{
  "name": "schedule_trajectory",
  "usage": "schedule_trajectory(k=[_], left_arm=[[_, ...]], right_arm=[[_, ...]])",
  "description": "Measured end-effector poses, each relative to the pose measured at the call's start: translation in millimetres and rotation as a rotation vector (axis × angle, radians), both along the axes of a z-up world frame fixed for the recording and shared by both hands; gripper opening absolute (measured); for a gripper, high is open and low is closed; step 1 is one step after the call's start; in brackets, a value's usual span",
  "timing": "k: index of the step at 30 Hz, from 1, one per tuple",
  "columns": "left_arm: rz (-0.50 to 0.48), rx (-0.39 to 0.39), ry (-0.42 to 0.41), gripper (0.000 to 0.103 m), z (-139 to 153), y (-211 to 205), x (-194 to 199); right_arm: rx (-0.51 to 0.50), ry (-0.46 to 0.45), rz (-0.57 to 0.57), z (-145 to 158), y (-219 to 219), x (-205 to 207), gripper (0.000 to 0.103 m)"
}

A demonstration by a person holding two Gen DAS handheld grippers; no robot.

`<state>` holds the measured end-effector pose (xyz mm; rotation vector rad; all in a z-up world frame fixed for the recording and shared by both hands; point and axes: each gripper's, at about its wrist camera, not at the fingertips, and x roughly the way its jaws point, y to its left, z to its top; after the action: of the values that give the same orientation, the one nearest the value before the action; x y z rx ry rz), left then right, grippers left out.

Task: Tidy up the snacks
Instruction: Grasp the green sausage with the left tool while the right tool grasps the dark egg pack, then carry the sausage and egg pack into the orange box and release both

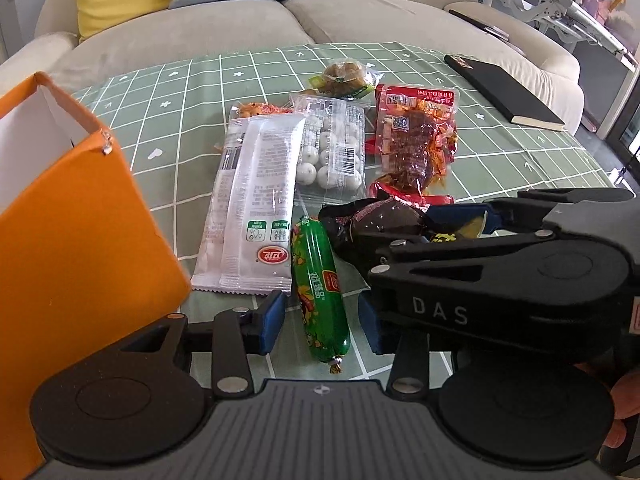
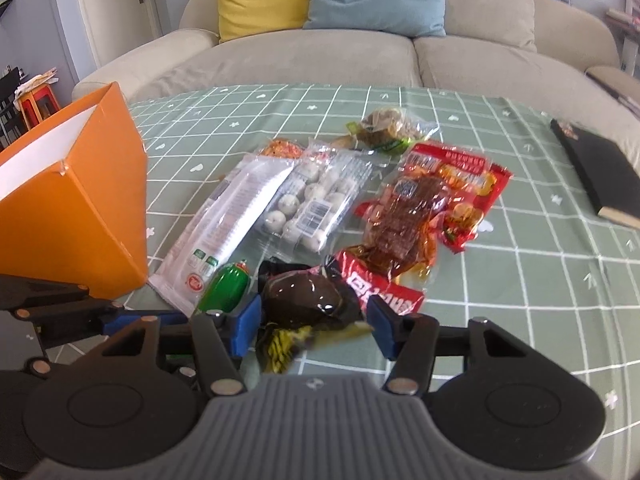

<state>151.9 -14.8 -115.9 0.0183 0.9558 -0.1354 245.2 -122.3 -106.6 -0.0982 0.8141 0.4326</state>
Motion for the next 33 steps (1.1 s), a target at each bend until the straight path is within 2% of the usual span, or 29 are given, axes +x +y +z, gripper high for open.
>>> schedule_trajectory(k=[7,20,33], left_arm=[[-0.018,0.016,-0.005,0.029,0,-4,2],[-0.047,-0.007,-0.005,0.026,3,-4,-11],[-0.035,0.004,-0.072,0.024,30,-4,-38]], right_arm=[[0.008,0.009,-0.002,-2,-1,1,0.053],[0.012,0.025,-0.025,7,-13,-10,0.05],[0.042,-0.049,-0.063,43,-33,-44,0.05]])
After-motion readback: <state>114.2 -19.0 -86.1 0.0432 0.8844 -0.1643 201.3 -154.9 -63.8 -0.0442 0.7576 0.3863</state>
